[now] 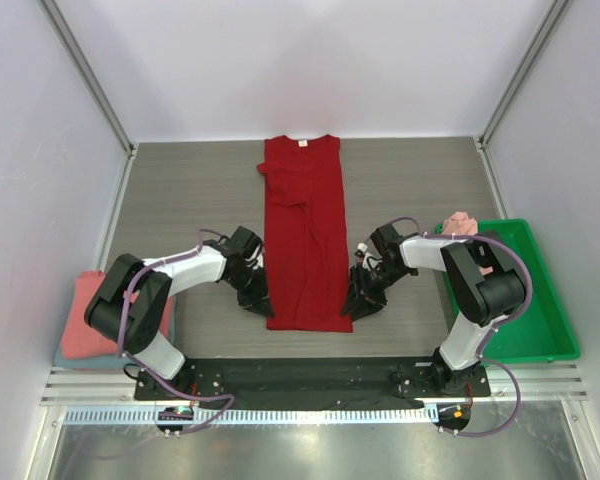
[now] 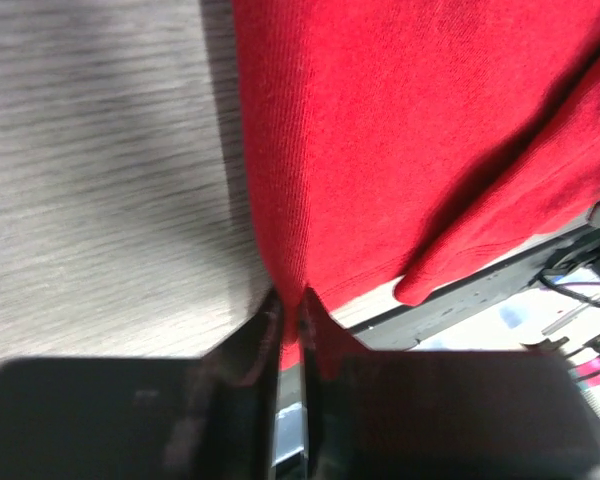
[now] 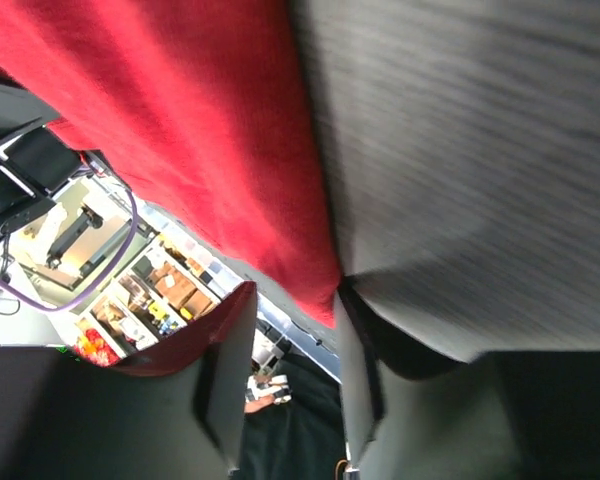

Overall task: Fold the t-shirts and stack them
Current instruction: Fold the tshirt

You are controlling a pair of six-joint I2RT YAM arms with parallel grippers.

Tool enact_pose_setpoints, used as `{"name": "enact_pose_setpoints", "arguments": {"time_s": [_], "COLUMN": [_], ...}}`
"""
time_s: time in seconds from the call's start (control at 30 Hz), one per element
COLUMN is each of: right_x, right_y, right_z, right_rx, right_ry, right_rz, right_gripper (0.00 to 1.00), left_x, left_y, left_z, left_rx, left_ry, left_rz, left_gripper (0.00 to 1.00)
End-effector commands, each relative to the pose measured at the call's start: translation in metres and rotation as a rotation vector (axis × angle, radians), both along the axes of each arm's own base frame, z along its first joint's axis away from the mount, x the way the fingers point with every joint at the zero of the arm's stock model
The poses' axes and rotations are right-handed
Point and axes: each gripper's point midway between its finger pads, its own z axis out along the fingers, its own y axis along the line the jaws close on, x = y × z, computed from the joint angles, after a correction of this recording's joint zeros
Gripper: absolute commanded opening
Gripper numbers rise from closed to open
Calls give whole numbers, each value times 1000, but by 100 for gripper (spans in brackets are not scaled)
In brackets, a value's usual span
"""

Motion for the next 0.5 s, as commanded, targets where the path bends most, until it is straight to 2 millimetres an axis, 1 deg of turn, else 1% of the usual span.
{"name": "enact_pose_setpoints", "arguments": {"time_s": [0.0,0.03,0.07,0.1,0.13,0.17,0.2,0.27,0.3,0.33,0.37,0.4,0.43,0.47], "right_x": [15,17,17,19,21,25,25,32,33,42,45,54,65,72], "right_y": [-11,-9,-8,-7,-6,-5,-4,-3,-5,-4,-6,-10,-11,-13], "right_z": [-29,-28,-27,-25,-23,-16,-11,4,16,27,40,48,59,67], "right_rx": [-112,-100,-92,-88,-83,-70,-58,-41,-35,-20,-15,-15,-9,-5], "right_ry": [-94,-99,-104,-115,-127,-149,-154,-196,-215,-268,-299,-327,-369,-392], "right_rz": [17,17,19,23,25,26,32,42,43,60,59,41,29,14], "right_gripper": [40,35,22,14,5,1,1,2,2,1,1,2,2,2], "left_x": [-2,1,2,5,7,11,15,28,31,43,50,61,68,75], "left_y": [-5,-6,-7,-9,-10,-11,-12,-15,-14,-18,-17,-20,-19,-18], "left_z": [8,9,10,12,15,18,21,34,40,52,62,76,85,94], "left_rx": [-40,-44,-46,-50,-56,-58,-61,-76,-74,-92,-98,-111,-114,-112], "left_ry": [-9,-14,-17,-28,-36,-50,-62,-116,-128,-174,-211,-257,-291,-331], "left_rz": [-14,-14,-17,-27,-32,-35,-39,-54,-61,-66,-75,-81,-81,-92], "left_gripper": [5,0,0,0,0,0,0,0,0,0,0,0,0,0]}}
